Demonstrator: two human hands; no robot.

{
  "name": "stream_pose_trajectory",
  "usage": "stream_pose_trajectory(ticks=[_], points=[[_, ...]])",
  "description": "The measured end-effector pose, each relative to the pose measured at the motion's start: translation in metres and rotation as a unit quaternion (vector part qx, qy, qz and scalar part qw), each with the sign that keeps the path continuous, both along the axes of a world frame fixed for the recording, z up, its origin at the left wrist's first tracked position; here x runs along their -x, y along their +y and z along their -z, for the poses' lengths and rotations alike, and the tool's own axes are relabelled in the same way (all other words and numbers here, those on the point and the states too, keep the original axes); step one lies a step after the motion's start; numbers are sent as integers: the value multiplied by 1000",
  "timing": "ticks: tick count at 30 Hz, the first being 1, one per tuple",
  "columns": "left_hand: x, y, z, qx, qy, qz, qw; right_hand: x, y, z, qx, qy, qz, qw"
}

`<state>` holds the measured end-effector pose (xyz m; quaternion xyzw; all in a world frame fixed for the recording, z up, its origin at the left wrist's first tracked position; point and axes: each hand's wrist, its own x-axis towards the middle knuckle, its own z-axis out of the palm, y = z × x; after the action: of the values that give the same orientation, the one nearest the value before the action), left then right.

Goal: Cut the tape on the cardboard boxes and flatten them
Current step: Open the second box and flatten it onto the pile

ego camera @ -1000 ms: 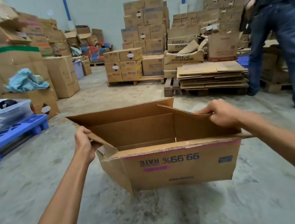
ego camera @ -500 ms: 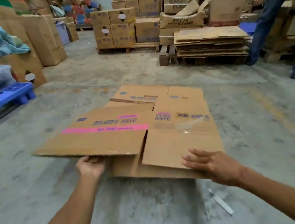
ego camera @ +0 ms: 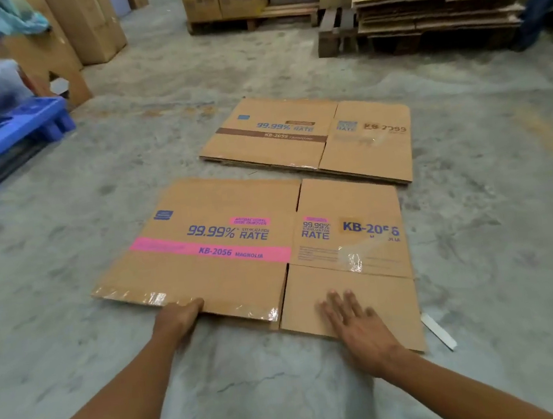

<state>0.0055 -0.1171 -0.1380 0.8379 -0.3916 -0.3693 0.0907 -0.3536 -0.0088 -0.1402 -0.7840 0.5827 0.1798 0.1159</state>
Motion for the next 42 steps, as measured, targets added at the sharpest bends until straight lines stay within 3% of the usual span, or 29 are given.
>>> stream_pose_trajectory(ticks=[6, 10, 14, 17, 20, 24, 29, 32, 42], points=[[1, 13, -3, 46, -75, 119, 989, -44, -31, 8, 40, 17, 45, 998], [9, 12, 3, 104, -184, 107, 972, -54, -36, 5, 62, 30, 106, 992], [13, -6, -7, 218, -346, 94, 908, -49, -46, 1, 87, 41, 94, 991], [8, -23, -4, 228, -412, 206, 858, -43, -63, -12, 82, 29, 100, 991], [7, -44, -6, 254, -402, 339, 812, -39, -74, -29, 108, 12, 108, 988], [5, -60, -25, 289, -319, 409, 804, -42, -76, -42, 115, 4, 157, 981], [-2, -61, -58, 349, -322, 440, 762, -35, -98, -81, 16, -123, 13, 992], [-7, -62, -106, 373, -328, 440, 748, -28, -113, -140, 23, -156, -14, 987], [4, -80, -333, 394, -436, 423, 690, -21, -123, -365, 144, -90, -22, 985]])
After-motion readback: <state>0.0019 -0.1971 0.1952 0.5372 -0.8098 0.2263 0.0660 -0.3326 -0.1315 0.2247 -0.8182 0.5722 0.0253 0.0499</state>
